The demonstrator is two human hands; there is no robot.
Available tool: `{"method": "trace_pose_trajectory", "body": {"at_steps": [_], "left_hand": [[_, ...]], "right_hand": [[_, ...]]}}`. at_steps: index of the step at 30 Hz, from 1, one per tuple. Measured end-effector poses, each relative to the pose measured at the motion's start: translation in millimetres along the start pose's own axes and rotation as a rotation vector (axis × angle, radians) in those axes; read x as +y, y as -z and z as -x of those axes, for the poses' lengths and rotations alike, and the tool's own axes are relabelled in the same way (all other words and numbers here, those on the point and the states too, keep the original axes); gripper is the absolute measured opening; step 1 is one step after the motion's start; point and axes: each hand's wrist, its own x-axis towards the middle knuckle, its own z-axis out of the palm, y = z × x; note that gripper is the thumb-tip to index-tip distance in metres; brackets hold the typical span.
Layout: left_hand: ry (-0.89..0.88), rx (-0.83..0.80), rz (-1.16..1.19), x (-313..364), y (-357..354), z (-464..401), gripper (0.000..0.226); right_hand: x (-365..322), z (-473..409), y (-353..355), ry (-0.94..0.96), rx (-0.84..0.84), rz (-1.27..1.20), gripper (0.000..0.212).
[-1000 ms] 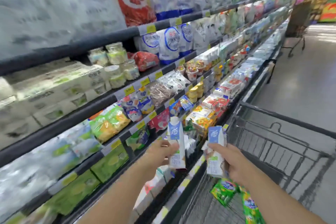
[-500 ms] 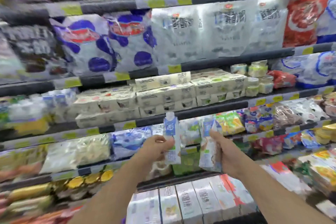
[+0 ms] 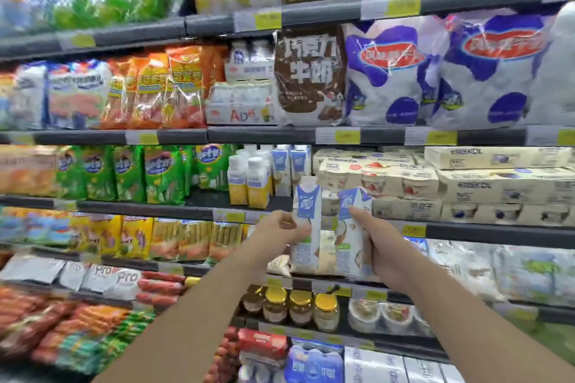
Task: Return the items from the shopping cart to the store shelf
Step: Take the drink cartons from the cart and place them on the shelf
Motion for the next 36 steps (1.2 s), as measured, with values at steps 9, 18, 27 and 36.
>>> {"method": "trace_pose_trajectory", "body": {"at_steps": [9,18,27,36], "left_hand": [[-0.016,0.105,0.002,-12,54,-53,0.051],[-0.042,0.145,-0.077,18,63,-90,0.035],[-0.066,0.154,-0.418,34,69,-138,0.045],[-0.139,0.104,-0.593,22,79,-167,0.043]], "right_hand": [[-13,-78,-54,0.075,-0.057,0.025,0.045],[-41,-120,-84,0.205,0.091,0.246,0.043],[-53,-134,-85,0.403,0.348,0.593,0.044],[-49,-150,-107,0.443,0.590,0.775,0.051]]}}
